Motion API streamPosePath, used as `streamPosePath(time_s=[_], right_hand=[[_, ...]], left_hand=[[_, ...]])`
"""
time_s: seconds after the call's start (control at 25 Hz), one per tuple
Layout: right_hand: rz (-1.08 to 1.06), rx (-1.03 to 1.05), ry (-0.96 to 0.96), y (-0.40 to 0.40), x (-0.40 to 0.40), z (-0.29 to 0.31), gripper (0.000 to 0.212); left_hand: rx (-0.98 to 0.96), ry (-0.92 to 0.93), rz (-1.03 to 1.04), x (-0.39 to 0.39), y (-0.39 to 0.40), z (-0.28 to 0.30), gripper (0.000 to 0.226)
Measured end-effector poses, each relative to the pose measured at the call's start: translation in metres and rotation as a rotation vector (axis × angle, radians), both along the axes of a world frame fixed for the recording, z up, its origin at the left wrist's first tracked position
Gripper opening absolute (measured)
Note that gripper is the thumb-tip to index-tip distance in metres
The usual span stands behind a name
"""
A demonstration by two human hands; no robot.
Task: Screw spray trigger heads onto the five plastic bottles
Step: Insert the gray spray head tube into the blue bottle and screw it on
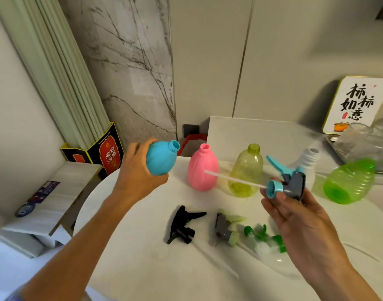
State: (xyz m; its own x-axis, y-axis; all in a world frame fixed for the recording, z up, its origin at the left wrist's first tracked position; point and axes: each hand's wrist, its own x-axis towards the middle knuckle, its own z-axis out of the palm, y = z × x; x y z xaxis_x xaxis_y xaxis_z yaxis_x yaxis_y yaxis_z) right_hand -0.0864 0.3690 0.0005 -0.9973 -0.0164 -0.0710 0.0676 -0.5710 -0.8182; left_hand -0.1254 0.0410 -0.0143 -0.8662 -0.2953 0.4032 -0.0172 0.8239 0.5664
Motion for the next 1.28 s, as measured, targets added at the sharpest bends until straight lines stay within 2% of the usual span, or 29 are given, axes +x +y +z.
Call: streamPosePath(time_s=[0.12,0.28,0.52,0.64,0.8,1.0,1.28], right_hand=[[-0.085,0.052,0.074,0.004,0.000,0.004,0.051],[-0.126,0.133,0.158,0.001,0.002,0.007,0.050],[-0.116,0.290,0.197,-0.008,0.006,-0.003,0.054],[-0.180,0.275,0.210,-0.001,0.004,0.002,0.056],[-0.234,0.328,0.212,0.011,0.000,0.004,0.069],[-0.215,0.397,0.257,0.011,-0.002,-0.003,0.053],[-0.101,0.380,0.275,-0.003,0.005,-0.011,0.055]], left_hand=[[-0.210,0.121,-0.025,0.030,0.019,0.012,0.100],[-0.364,0.102,-0.070,0.053,0.041,0.015,0.097],[-0.410,0.070,-0.193,0.059,0.061,0.013,0.094],[-0.377,0.066,-0.152,0.056,0.059,0.015,0.095],[-0.349,0.039,-0.099,0.055,0.053,0.016,0.095],[-0.375,0.041,-0.113,0.055,0.054,0.014,0.097],[-0.441,0.052,-0.214,0.062,0.073,0.015,0.093]])
